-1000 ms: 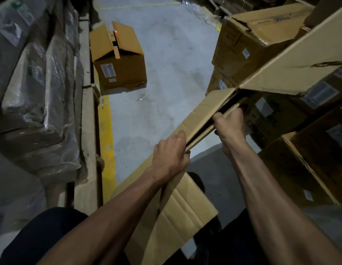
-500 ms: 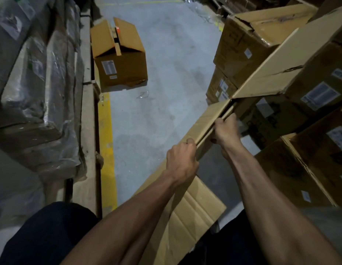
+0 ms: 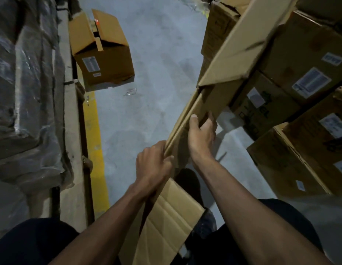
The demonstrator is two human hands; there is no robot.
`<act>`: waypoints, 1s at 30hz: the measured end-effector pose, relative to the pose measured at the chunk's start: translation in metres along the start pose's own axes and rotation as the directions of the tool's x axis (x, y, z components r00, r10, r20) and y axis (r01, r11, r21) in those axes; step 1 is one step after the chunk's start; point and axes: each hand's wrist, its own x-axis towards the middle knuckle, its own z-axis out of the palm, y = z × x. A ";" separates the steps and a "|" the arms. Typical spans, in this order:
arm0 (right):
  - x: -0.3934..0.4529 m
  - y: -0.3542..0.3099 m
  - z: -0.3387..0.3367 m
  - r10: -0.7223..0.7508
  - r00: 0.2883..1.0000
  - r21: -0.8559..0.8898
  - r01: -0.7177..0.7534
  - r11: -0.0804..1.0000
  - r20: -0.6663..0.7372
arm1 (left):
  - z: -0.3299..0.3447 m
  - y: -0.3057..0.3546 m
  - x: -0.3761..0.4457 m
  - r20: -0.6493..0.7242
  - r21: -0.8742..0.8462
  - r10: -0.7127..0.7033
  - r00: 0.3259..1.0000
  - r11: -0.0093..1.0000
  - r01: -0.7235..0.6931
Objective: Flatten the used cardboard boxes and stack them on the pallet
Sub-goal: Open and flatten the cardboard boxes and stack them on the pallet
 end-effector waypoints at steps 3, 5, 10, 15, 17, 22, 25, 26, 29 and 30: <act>0.004 0.001 0.002 -0.007 1.000 0.060 0.008 0.998 -0.014 | -0.034 -0.003 0.002 -0.078 -0.189 -0.133 0.988 0.975 0.116; 0.009 0.013 0.005 0.125 0.991 0.027 -0.126 0.992 0.050 | -0.057 -0.006 0.010 -0.081 -0.382 -0.215 0.973 0.908 0.169; 0.003 0.056 0.011 0.371 0.917 -0.056 -0.367 0.929 0.149 | -0.108 -0.002 0.040 -0.129 -0.659 -0.228 0.965 0.747 0.088; -0.021 0.086 0.000 0.648 0.747 0.170 -0.665 0.728 0.148 | -0.132 -0.003 0.070 -0.135 -0.803 -0.309 0.941 0.590 0.078; -0.024 0.090 -0.004 0.724 0.658 0.255 -0.750 0.610 0.206 | -0.137 -0.004 0.081 -0.136 -0.835 -0.332 0.933 0.546 0.072; -0.021 0.090 -0.009 0.668 0.637 0.483 -0.755 0.443 0.384 | -0.140 -0.006 0.102 -0.117 -0.886 -0.434 0.893 0.452 0.104; -0.023 0.083 -0.011 0.624 0.678 0.636 -0.687 0.350 0.389 | -0.141 -0.010 0.121 -0.094 -0.879 -0.495 0.864 0.448 0.161; -0.023 0.080 -0.012 0.587 0.698 0.677 -0.664 0.318 0.409 | -0.142 -0.014 0.131 -0.079 -0.882 -0.529 0.845 0.433 0.188; -0.021 0.072 -0.018 0.485 0.747 0.754 -0.613 0.236 0.455 | -0.139 -0.026 0.161 -0.028 -0.891 -0.616 0.787 0.372 0.259; -0.020 0.070 -0.018 0.469 0.751 0.768 -0.605 0.209 0.464 | -0.137 -0.025 0.168 -0.027 -0.878 -0.640 0.768 0.383 0.288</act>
